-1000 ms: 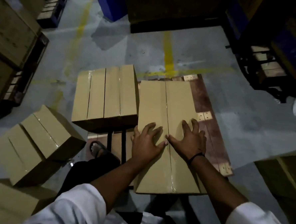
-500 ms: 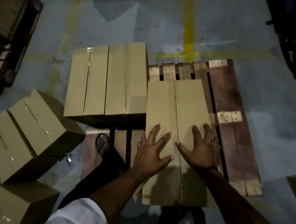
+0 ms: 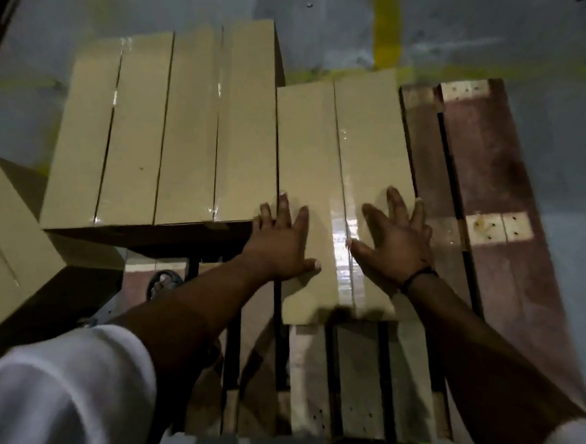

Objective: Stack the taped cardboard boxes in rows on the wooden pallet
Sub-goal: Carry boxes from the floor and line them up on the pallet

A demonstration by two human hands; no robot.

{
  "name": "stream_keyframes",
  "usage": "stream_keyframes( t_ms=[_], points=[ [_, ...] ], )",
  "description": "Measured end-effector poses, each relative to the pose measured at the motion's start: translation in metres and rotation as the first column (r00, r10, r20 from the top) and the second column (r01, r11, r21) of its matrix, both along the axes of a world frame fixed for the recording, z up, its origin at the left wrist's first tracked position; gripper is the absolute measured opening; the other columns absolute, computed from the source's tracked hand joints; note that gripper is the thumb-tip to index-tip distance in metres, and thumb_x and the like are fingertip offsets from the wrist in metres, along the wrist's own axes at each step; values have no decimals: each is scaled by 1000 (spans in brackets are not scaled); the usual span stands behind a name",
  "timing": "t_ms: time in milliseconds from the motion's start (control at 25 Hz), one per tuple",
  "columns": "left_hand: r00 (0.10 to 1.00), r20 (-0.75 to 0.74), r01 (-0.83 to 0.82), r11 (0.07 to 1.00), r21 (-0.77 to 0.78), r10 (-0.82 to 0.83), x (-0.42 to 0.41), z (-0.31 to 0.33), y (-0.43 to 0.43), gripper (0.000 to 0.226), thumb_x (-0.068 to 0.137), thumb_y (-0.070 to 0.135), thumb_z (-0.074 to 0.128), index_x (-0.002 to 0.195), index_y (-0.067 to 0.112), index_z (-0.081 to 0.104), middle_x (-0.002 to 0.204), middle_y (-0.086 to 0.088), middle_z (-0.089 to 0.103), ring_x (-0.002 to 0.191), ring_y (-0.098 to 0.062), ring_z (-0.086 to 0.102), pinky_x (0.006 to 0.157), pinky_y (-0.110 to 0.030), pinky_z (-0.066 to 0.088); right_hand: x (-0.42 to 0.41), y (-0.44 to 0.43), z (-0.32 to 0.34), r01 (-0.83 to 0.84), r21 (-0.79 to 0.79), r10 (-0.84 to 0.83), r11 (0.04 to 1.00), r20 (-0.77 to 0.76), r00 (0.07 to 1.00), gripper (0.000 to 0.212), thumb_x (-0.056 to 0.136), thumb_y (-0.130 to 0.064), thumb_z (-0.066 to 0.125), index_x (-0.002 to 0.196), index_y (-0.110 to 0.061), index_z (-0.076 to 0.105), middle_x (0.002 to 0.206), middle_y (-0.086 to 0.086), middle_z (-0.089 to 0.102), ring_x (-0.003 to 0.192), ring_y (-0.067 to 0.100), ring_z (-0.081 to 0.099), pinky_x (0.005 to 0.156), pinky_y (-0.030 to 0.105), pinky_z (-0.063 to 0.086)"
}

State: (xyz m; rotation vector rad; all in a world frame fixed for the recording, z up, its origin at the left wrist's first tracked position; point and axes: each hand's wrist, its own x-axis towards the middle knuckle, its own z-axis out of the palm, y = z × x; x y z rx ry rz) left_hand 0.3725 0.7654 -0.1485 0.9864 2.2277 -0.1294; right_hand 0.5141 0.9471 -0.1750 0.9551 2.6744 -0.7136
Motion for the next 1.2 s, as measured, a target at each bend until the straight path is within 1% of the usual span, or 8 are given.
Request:
stream_keyframes(
  t_ms=[80, 160, 240, 360, 560, 800, 1000, 1200],
  points=[
    [999, -39, 23, 996, -91, -26, 3, -14, -5, 114, 91, 74, 51, 158, 23, -27, 159, -20, -39, 148, -46, -29, 125, -60, -2, 13, -3, -11, -41, -33, 43, 999, 60, 997, 96, 82, -77, 60, 161, -46, 14, 169, -7, -24, 153, 38, -24, 122, 67, 7],
    [999, -47, 23, 998, -59, -26, 11, -23, -10, 109, 95, 73, 43, 156, 21, -31, 157, -20, -42, 147, -44, -33, 126, -57, -2, 40, -14, -16, -57, -41, 60, 998, 92, 994, 109, 77, -88, 54, 161, -46, -1, 164, -5, -35, 150, 34, -34, 119, 69, 4],
    [998, -63, 13, 1000, -22, -14, 14, -26, -14, 105, 97, 72, 38, 156, 19, -31, 157, -21, -41, 147, -45, -33, 126, -56, 1, 71, -32, -21, -109, -1, 109, 994, 93, 990, 121, 68, -98, 47, 163, -40, -3, 165, 2, -36, 150, 37, -32, 116, 72, 8],
    [996, -91, 7, 1000, -10, -8, 14, -28, -17, 104, 96, 74, 36, 156, 21, -31, 157, -23, -40, 148, -43, -31, 126, -54, 5, 104, -50, -31, -219, 92, 209, 971, 103, 972, 132, 61, -104, 44, 165, -31, 8, 170, 11, -19, 154, 45, -15, 107, 78, 23],
    [992, -122, -13, 999, 39, 18, 14, -27, -21, 104, 95, 76, 35, 158, 22, -26, 161, -21, -35, 152, -36, -27, 124, -48, 13, 91, -42, -35, -321, 189, 304, 928, 112, 946, 124, 63, -102, 45, 163, -33, 19, 172, 11, -3, 156, 43, 0, 97, 77, 33],
    [987, -161, -12, 1000, 27, 16, 10, -26, -21, 105, 95, 77, 32, 159, 15, -24, 164, -18, -29, 154, -32, -22, 128, -44, 10, 60, -18, -38, -357, 158, 338, 921, 133, 932, 119, 64, -100, 45, 162, -45, 6, 171, 3, -16, 157, 34, -12, 99, 80, 29],
    [984, -172, -28, 996, 91, 43, 6, -27, -24, 103, 96, 75, 31, 161, 10, -16, 168, -14, -21, 157, -28, -16, 127, -40, 10, 26, -2, -36, -348, 181, 325, 920, 145, 935, 115, 64, -104, 28, 160, -49, -3, 170, -3, -22, 156, 29, -18, 103, 78, 25],
    [980, -200, 7, 995, 95, 13, -4, -18, -26, 96, 100, 55, 47, 163, 9, -9, 170, -13, -13, 159, -26, -4, 125, -35, 15, -6, 16, -35, -355, 177, 328, 918, 163, 931, 118, 59, -105, 25, 158, -50, -8, 168, -8, -26, 155, 25, -25, 103, 78, 26]
  ],
)
